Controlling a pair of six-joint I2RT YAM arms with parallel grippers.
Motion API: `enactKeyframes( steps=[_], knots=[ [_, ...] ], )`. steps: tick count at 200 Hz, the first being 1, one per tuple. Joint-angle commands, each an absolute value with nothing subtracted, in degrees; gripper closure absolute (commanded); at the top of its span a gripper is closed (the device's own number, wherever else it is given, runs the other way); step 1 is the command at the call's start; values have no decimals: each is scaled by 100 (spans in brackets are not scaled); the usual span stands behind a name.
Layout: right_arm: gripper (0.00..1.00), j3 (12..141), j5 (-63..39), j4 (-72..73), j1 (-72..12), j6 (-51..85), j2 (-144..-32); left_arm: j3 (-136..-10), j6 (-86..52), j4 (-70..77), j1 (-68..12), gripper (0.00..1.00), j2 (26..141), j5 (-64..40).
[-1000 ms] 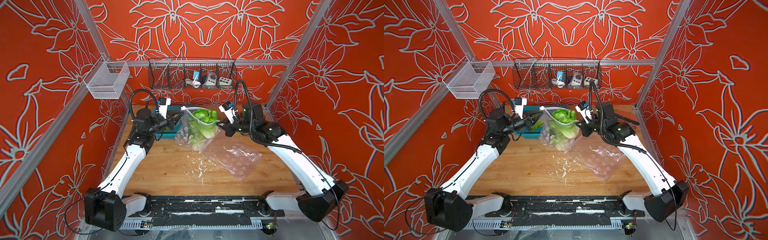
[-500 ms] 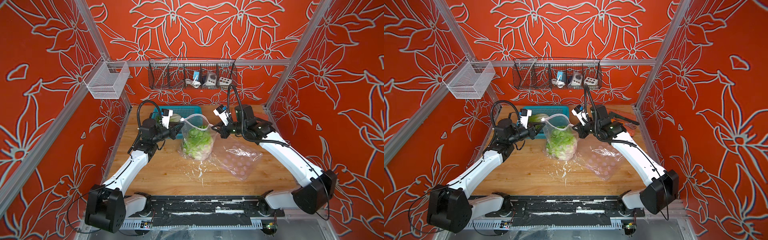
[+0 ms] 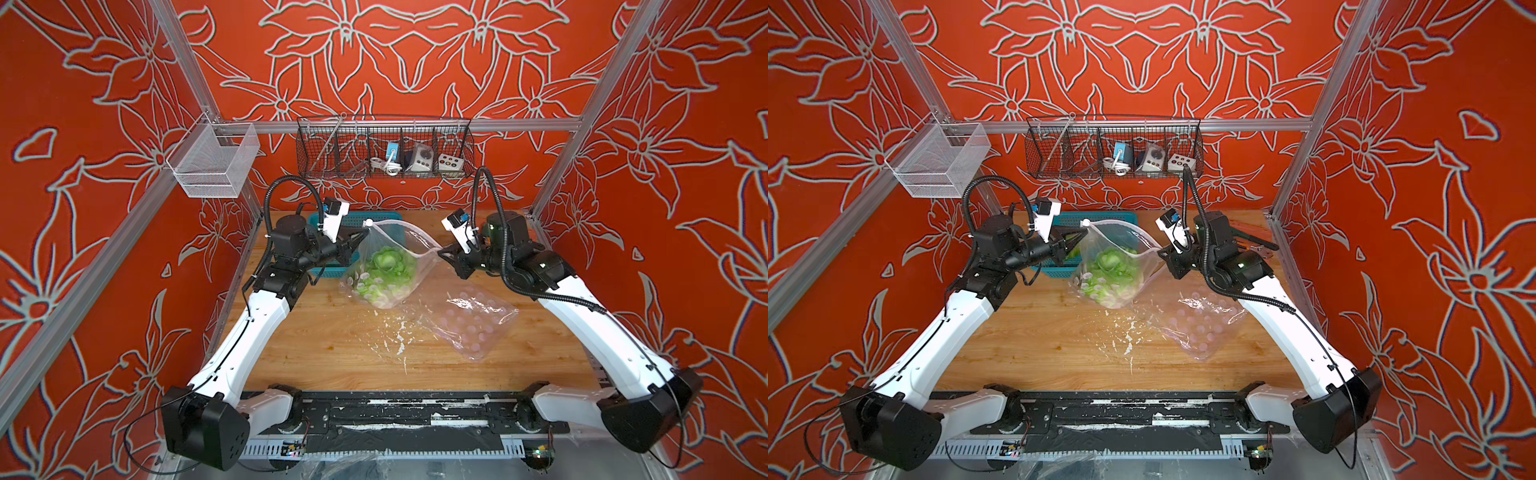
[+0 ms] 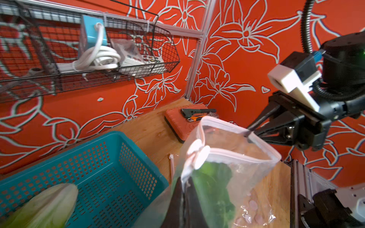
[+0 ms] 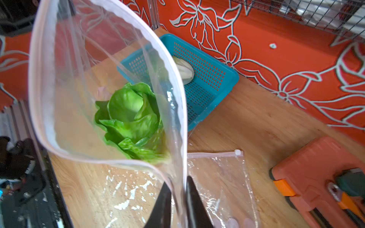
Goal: Put the chinese cabbages into a zipper bag and zip it
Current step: Adjust the zipper food storage bag at the center of the board.
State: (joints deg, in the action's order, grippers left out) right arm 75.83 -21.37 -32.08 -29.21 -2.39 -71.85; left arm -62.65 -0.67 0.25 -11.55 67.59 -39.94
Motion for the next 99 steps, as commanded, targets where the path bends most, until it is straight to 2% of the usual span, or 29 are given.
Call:
enactKeyframes(
  steps=[1, 24, 56, 69, 99],
  knots=[
    [73, 7586, -2303, -2880, -2878, -185, -6966, -6550, 708, -395, -1345, 100, 6801, -4150],
    [55, 8020, -2465, -3057, -2870, -187, -7005, -6927, 1217, -968, -1437, 100, 6915, -4052],
    [42, 8860, -3730, -3068, -2906, 398, -7644, -7036, 1540, -1198, -1682, 100, 6981, -4024],
    [39, 9145, -4085, -2946, -2976, 514, -7932, -7039, 1613, -1230, -1748, 100, 6996, -4025],
    [39, 9683, -4418, -2881, -3147, 101, -8398, -7084, 1677, -1292, -1758, 100, 7070, -4003]
  ],
)
